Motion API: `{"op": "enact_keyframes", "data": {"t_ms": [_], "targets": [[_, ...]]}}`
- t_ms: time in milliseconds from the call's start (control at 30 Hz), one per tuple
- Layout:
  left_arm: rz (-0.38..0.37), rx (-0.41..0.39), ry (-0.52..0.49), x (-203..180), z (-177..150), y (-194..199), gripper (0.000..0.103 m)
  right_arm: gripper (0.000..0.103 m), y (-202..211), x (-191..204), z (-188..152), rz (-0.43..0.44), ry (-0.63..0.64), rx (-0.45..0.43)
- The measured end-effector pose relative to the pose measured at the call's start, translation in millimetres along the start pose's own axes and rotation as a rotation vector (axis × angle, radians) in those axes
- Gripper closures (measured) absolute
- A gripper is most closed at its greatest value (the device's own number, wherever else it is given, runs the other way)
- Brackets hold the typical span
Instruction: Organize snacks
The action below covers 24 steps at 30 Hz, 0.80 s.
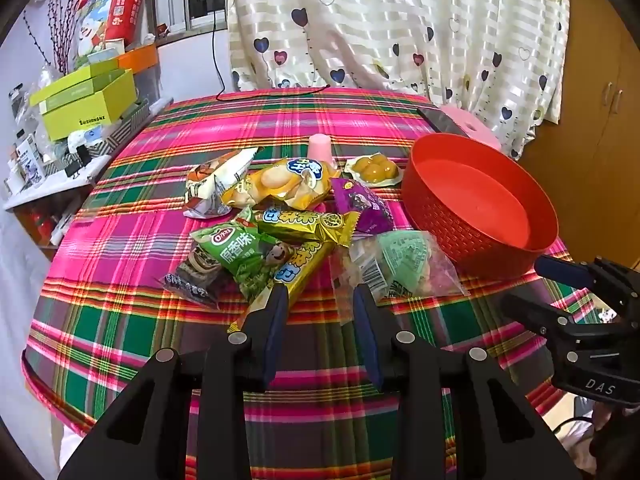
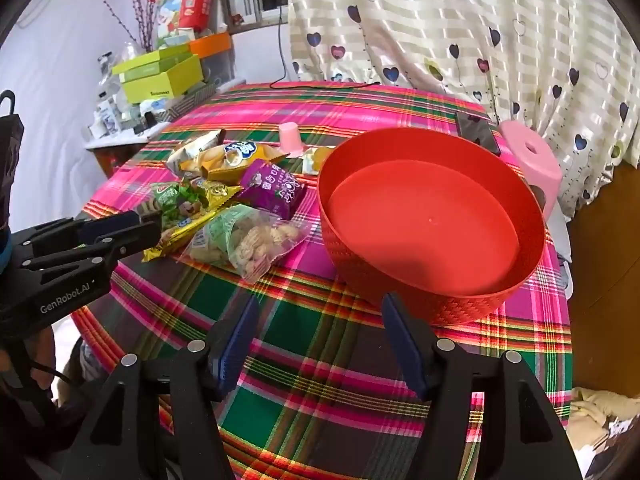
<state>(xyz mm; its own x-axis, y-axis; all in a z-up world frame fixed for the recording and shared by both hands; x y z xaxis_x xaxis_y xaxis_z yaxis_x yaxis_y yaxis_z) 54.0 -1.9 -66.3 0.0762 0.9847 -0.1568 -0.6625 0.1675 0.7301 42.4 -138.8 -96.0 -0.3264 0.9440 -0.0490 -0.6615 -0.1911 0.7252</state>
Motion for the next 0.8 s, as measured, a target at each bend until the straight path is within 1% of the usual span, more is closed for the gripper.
{"op": "enact_keyframes", "data": {"t_ms": [300,633,800], "targets": [[-0.013,0.009,0.011,-0.4,-2.0,-2.3,0.068,0.040,0.3,0.1,0.7,0.001,-0.001,-0.002],[-0.014,-0.002,-0.009,-4.3,-0.2,-2.6,0.068,0.039,-0.1,0.5,0.7,0.001,0.001,-0.002],[-0.031,0.005,-0.013,-6.0,0.0,-3.8,0.068,0.039,-0.4,1.5,0.8,0.001,0.001,-0.002]]}}
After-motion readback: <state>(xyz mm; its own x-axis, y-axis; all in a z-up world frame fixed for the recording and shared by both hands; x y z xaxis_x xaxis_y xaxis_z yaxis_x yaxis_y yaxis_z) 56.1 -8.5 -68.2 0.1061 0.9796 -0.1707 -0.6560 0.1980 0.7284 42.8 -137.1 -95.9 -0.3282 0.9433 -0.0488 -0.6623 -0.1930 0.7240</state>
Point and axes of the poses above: each gripper's, at about its wrist camera, not at the fingertips, and y roughly against the way its jaws point, x to its left, z to its top, the point moved 8 cm from there along -y, roughly the way its jaws point, and after that the axes turned 9 degrees about -z, right-handed, at the moved point
